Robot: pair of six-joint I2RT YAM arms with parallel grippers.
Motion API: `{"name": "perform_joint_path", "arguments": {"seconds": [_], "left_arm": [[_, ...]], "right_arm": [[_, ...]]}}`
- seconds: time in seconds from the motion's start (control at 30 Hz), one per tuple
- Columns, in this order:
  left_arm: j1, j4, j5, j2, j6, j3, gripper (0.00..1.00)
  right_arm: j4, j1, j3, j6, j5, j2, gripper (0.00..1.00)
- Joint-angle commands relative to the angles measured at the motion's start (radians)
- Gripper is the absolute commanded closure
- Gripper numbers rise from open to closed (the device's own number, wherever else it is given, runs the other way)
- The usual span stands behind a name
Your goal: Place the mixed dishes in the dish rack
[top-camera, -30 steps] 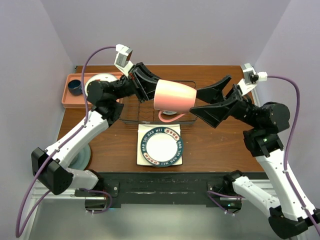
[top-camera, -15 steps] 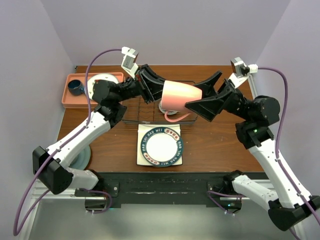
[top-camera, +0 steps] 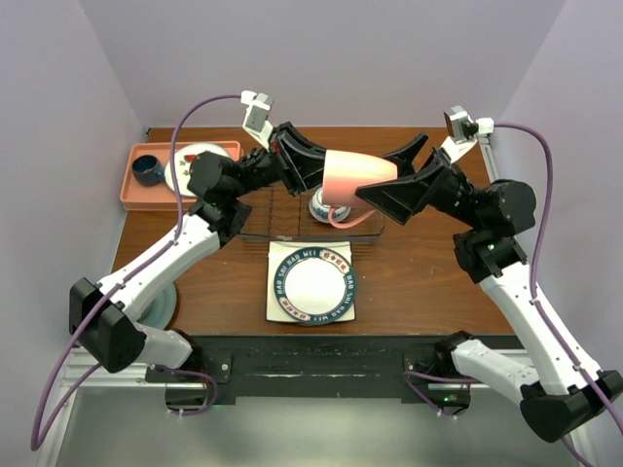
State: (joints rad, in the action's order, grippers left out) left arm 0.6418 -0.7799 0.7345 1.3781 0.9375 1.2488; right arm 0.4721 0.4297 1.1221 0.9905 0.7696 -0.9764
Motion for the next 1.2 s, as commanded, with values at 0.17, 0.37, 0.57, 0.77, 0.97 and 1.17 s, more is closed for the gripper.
{"name": "perform_joint_path", "arguments": {"seconds": [0.17, 0.37, 0.57, 0.77, 0.97, 1.17], "left_arm": [[0.010, 0.005, -0.075, 0.026, -0.052, 0.014, 1.00], [0.010, 0.076, -0.102, 0.018, -0.104, 0.012, 1.00], [0.010, 0.157, -0.144, -0.022, -0.164, -0.015, 0.82], [0.009, 0.254, -0.208, -0.102, -0.236, -0.058, 0.48], [-0.011, 0.318, -0.245, -0.160, -0.266, -0.094, 0.30], [-0.031, 0.464, -0.314, -0.232, -0.330, -0.123, 0.16]], "right_arm": [[-0.071, 0.012, 0.030, -0.041, -0.004, -0.024, 0.11], [-0.173, 0.011, 0.042, -0.087, -0.052, -0.013, 0.59], [-0.257, 0.011, 0.048, -0.131, -0.114, 0.010, 1.00], [-0.296, 0.012, 0.044, -0.132, -0.153, 0.013, 1.00], [-0.328, 0.011, 0.033, -0.119, -0.199, 0.016, 1.00], [-0.434, 0.009, 0.036, -0.148, -0.294, 0.028, 1.00]]}}
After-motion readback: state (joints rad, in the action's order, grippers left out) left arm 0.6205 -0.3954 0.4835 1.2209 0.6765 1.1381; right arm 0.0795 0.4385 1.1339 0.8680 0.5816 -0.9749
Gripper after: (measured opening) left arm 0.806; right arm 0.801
